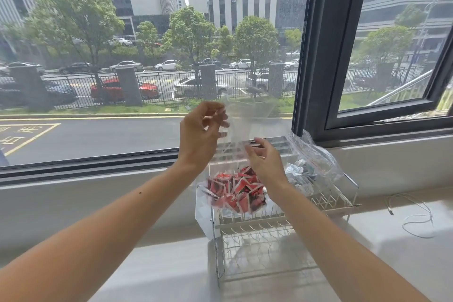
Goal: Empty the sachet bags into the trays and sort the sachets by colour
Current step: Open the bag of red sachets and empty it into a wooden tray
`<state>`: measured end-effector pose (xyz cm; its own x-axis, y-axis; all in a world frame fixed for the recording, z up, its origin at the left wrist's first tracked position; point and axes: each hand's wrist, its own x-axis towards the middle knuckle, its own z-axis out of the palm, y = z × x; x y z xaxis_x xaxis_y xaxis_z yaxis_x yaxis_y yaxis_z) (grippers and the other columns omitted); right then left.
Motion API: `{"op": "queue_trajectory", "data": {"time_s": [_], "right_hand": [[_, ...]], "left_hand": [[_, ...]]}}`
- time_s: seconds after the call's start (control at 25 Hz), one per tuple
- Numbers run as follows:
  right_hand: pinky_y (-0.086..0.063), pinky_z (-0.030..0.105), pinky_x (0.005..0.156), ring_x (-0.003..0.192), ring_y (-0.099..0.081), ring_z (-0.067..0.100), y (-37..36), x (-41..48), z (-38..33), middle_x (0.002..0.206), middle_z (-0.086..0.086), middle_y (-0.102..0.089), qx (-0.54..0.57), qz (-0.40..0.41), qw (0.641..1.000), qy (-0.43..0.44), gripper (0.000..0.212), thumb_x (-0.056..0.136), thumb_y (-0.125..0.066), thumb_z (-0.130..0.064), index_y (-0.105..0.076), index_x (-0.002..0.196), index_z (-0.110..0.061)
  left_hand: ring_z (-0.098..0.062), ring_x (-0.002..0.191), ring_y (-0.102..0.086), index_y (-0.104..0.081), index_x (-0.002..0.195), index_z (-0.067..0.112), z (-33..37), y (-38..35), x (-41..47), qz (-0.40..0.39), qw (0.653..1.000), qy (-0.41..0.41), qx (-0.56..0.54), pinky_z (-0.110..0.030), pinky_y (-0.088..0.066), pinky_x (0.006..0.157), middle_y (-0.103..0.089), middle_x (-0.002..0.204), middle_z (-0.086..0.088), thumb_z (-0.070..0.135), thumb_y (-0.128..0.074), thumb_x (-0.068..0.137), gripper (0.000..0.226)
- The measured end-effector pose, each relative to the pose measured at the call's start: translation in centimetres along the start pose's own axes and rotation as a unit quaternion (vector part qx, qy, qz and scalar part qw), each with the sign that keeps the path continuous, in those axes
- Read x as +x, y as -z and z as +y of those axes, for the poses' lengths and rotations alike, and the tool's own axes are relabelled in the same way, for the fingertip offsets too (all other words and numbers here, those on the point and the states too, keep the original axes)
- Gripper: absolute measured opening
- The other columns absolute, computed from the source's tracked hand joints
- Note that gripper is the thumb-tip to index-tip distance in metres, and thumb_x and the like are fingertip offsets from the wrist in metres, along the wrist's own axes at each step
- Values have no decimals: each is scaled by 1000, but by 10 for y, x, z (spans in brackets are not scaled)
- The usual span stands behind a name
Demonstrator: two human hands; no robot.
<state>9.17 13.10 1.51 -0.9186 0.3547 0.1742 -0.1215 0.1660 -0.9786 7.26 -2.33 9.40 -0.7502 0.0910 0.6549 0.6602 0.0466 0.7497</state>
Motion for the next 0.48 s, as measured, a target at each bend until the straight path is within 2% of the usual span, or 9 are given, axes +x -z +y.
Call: {"op": "queue_trajectory", "data": {"time_s": [0.08,0.2,0.32,0.48], "right_hand": [[-50,36,91,111,-57,18,-8,-12,-12,119,1,-61,40,-15,999,2,62,90,-62,-49,-44,142,-21],[-52,28,78,103,-61,18,-26,-28,-25,115,10,-65,113,-52,992,-12,42,93,-60,-42,-56,129,-22],[-55,39,84,95,-63,23,-50,-48,-33,105,11,-69,164,-77,983,-10,13,97,-59,-24,-69,103,-18],[-57,40,80,78,-67,16,-85,-86,-39,84,2,-69,165,-82,982,29,16,98,-58,-12,-68,87,-13]], "left_hand": [[-20,75,-72,-64,101,12,14,15,-12,-8,1000,3,-4,-39,-62,62,-68,86,-5,14,-63,95,7],[-20,74,-72,-65,98,12,29,43,-36,-5,1000,19,-18,-37,-61,62,-69,85,-7,12,-62,94,5],[-19,74,-73,-66,97,11,41,79,-67,18,999,33,-23,-32,-61,62,-70,83,-7,9,-60,93,7],[-16,75,-72,-67,96,13,52,132,-106,51,997,56,-26,-31,-61,64,-71,79,2,17,-62,89,10]]}}
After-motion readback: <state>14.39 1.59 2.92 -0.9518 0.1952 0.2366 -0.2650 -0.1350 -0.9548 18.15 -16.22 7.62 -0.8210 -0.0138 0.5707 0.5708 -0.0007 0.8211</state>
